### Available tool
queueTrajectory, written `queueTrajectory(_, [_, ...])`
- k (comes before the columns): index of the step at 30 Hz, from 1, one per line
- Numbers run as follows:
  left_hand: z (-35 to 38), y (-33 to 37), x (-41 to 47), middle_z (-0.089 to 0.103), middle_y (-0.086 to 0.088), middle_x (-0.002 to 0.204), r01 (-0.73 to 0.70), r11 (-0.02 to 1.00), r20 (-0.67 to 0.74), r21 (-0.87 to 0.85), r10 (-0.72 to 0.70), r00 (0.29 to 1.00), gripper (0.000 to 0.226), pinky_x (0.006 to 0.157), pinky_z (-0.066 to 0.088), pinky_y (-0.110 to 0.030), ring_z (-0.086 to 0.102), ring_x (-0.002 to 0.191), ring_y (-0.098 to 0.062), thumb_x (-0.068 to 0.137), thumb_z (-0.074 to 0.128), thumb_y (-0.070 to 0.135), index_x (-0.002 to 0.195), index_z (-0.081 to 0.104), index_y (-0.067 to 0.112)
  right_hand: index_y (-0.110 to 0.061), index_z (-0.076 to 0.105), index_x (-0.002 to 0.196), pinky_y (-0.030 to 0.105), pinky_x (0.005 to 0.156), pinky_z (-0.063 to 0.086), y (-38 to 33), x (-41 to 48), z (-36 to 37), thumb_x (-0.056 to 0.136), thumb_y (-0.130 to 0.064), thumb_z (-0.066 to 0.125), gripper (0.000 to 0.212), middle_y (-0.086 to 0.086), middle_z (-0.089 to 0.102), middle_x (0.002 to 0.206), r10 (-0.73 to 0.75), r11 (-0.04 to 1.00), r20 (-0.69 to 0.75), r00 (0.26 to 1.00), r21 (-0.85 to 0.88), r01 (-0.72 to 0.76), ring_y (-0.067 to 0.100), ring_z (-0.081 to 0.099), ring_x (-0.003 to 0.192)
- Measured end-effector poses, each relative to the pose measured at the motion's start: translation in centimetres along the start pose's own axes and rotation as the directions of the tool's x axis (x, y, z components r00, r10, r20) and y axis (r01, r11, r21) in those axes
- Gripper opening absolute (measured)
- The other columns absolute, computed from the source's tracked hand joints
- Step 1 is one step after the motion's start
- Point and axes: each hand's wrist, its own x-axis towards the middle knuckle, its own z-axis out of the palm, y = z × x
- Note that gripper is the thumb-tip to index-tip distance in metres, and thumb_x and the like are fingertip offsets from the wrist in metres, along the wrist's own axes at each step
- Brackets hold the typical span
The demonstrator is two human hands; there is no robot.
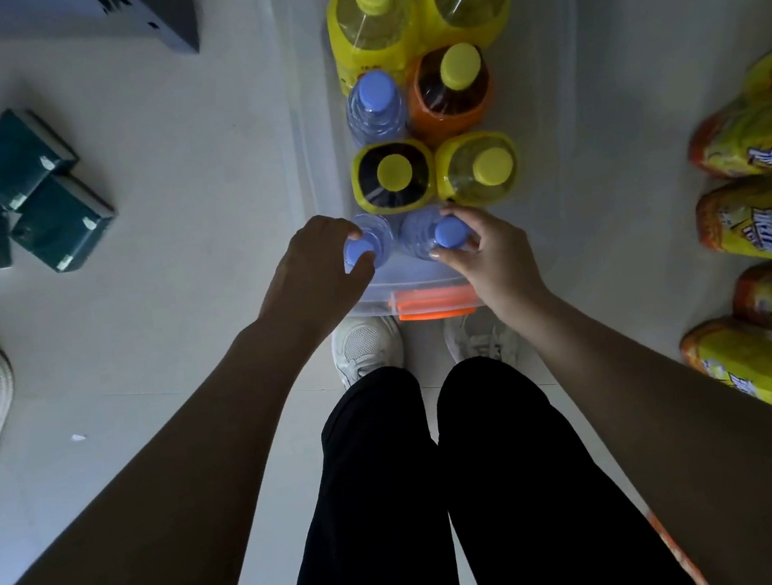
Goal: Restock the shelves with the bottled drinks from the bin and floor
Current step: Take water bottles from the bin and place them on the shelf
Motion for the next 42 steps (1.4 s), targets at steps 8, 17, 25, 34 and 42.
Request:
queueTrajectory(8, [-2.6,2.1,-1.2,0.058,-0.005,0.116,0.131,0.981,-0.026,-0.143,-0.136,0.990,0.027,0.092,0.046,-0.033,0.054,0.107,-0.018,0.087,0.059,0.022,0.112,0.060,0.011,-0.013,0.064,0.116,0.041,0.094,0.049,-2.4,-2.0,-2.9,0.075,-0.016,0.077,0.044,0.007,0.068,0.111,0.017,0.999,-0.021,1.000,0.048,-0.016,0.028,0.065,0.099])
queueTrajectory(17, [-9.2,9.2,-5.2,0.058,-0.007,0.117,0.101,0.981,-0.074,-0.168,-0.114,0.991,0.027,0.089,0.042,-0.027,0.054,0.108,-0.019,0.088,0.060,0.020,0.112,0.061,0.009,-0.007,0.064,0.111,0.016,0.077,0.037,-9.7,-6.2,-11.1,0.076,-0.015,0.075,0.038,0.003,0.067,0.103,-0.031,0.997,-0.079,0.996,0.064,0.036,0.009,0.055,0.091])
queueTrajectory(25, [-19.6,19.1,-10.5,0.059,-0.009,0.120,-0.033,0.973,-0.136,-0.228,0.002,0.991,0.028,0.088,0.036,-0.020,0.053,0.114,-0.021,0.089,0.058,0.017,0.115,0.060,0.006,-0.008,0.064,0.105,0.020,0.071,0.040,-20.9,-12.9,-22.5,0.079,-0.018,0.073,0.029,-0.002,0.061,0.089,-0.071,0.985,-0.284,0.956,0.131,0.112,0.012,0.054,0.084])
queueTrajectory(34, [-33.7,32.8,-16.8,0.061,-0.009,0.115,-0.329,0.891,-0.197,-0.314,0.278,0.940,0.028,0.087,0.043,-0.024,0.058,0.107,-0.021,0.087,0.062,0.023,0.111,0.061,0.007,-0.010,0.062,0.104,0.017,0.071,0.043,-37.3,-25.6,-39.0,0.083,-0.016,0.069,0.023,0.001,0.060,0.090,-0.169,0.936,-0.605,0.778,0.149,0.319,0.004,0.055,0.079])
queueTrajectory(42, [-45.3,48.6,-24.0,0.064,-0.010,0.115,-0.617,0.723,-0.297,-0.311,0.543,0.785,0.027,0.099,0.044,-0.033,0.059,0.110,-0.022,0.087,0.063,0.020,0.109,0.062,0.006,-0.005,0.062,0.107,0.007,0.065,0.040,-48.8,-41.9,-52.3,0.087,-0.022,0.065,0.026,0.002,0.063,0.091,-0.282,0.882,-0.814,0.507,-0.011,0.472,0.005,0.055,0.081])
